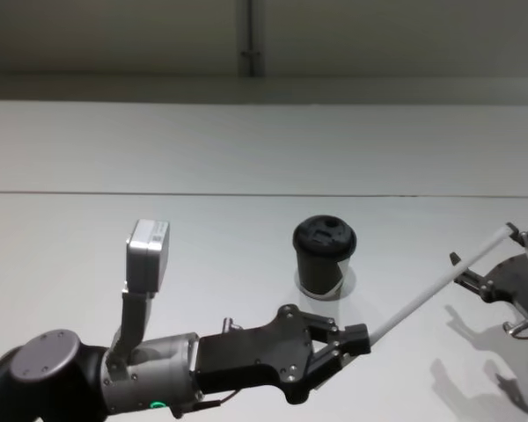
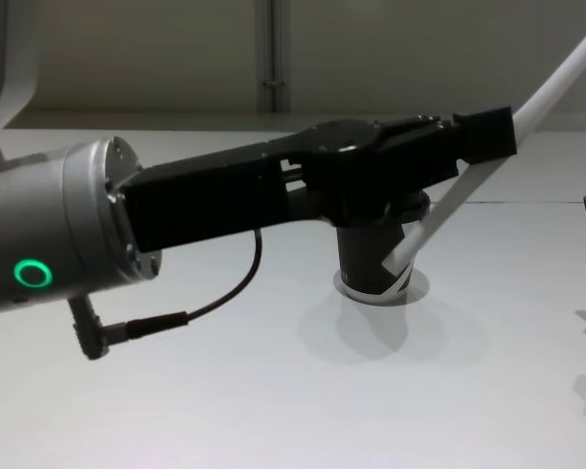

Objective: Pick up the straw with one hand, pass it to the other hand, and insert it into the cup.

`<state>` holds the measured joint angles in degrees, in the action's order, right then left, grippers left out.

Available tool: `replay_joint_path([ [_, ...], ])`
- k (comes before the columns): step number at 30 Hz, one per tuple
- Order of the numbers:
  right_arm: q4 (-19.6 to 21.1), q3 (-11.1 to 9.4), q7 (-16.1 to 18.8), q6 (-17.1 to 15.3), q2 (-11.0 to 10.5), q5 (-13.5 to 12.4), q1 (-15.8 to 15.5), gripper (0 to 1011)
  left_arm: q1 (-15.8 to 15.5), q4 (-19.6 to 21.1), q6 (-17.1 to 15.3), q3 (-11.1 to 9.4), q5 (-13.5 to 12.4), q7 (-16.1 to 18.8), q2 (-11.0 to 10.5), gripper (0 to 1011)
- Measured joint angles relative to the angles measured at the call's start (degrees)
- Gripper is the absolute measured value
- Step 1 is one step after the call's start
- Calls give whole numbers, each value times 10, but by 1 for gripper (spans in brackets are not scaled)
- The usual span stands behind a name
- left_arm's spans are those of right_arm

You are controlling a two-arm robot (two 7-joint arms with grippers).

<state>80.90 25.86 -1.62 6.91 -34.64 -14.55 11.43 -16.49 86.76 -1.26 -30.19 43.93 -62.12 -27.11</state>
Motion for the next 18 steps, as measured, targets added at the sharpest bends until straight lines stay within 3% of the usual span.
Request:
replay_joint_path([
  [4, 0, 0, 0, 0, 0, 0, 0, 1001, -3, 4, 7, -7, -7, 2, -5, 0],
  [18, 0, 0, 0, 0, 0, 0, 0, 1001, -2, 3, 6, -5, -5, 1, -3, 0],
])
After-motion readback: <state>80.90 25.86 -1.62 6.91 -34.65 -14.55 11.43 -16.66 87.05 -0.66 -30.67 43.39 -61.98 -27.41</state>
